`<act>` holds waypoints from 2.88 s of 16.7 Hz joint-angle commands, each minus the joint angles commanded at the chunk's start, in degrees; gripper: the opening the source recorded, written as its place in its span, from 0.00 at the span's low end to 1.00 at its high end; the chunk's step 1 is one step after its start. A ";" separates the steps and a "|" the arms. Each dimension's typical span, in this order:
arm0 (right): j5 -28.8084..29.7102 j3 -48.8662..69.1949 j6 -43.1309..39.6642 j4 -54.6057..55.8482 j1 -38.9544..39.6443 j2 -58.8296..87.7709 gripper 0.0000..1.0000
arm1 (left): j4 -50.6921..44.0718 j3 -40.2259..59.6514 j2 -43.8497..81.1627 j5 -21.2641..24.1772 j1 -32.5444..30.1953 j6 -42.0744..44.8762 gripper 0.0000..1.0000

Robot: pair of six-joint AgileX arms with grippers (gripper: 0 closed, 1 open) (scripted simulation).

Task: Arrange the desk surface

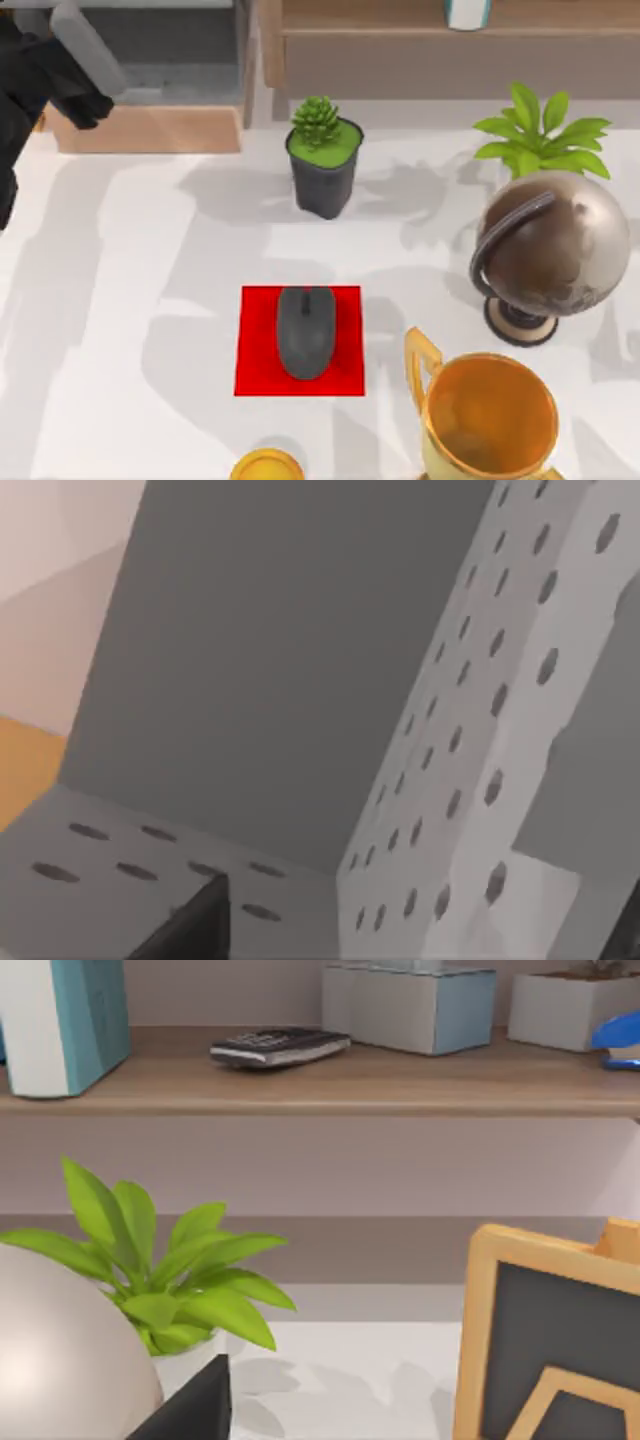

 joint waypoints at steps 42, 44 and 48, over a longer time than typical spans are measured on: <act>0.00 0.00 0.00 0.00 0.00 0.00 1.00 | -42.21 76.84 35.36 -55.84 -46.49 -69.61 0.85; 0.00 0.00 0.00 0.00 0.00 0.00 1.00 | -42.21 76.84 35.36 -55.84 -46.49 -69.61 0.70; 0.00 0.00 0.00 0.00 0.00 0.00 1.00 | -42.21 76.84 35.36 -55.84 -46.49 -69.61 0.40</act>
